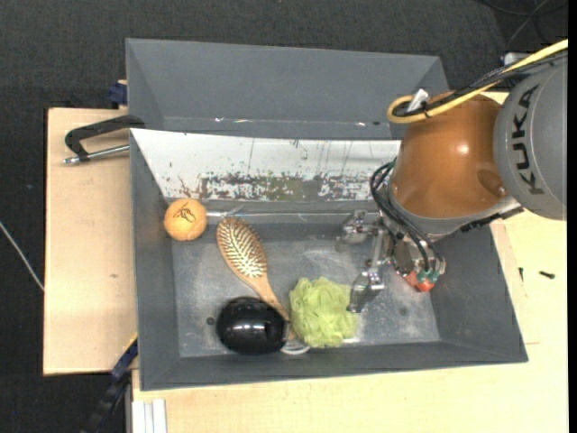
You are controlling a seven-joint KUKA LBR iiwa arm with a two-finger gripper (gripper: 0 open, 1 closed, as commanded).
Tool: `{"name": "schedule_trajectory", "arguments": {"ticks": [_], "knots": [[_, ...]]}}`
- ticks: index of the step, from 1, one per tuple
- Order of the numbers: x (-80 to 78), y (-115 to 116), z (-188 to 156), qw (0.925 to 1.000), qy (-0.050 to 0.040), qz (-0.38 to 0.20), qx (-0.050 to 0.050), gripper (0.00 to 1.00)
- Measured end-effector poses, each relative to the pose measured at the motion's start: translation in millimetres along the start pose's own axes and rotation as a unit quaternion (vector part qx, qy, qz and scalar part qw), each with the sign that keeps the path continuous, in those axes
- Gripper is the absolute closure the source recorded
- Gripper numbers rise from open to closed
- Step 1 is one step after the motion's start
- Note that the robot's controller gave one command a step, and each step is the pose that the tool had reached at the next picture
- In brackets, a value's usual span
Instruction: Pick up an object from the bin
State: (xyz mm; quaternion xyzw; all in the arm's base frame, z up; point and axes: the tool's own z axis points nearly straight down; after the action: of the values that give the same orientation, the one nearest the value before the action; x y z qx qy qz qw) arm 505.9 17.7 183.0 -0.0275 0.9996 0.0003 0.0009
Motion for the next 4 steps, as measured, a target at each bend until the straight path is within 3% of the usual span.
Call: {"name": "schedule_trajectory", "arguments": {"ticks": [1,2,3,4], "knots": [[-4.6,-26.6,55.6,0.9962,-0.0027,-0.087,0.000,0.00],[-18.9,-3.2,85.2,0.9908,-0.0002,-0.135,0.000,0.00],[-1.1,-23.8,111.2,0.9646,0.0026,-0.264,0.000,1.00],[-1.2,-23.8,111.2,0.9646,0.0025,-0.264,0.000,1.00]]}}
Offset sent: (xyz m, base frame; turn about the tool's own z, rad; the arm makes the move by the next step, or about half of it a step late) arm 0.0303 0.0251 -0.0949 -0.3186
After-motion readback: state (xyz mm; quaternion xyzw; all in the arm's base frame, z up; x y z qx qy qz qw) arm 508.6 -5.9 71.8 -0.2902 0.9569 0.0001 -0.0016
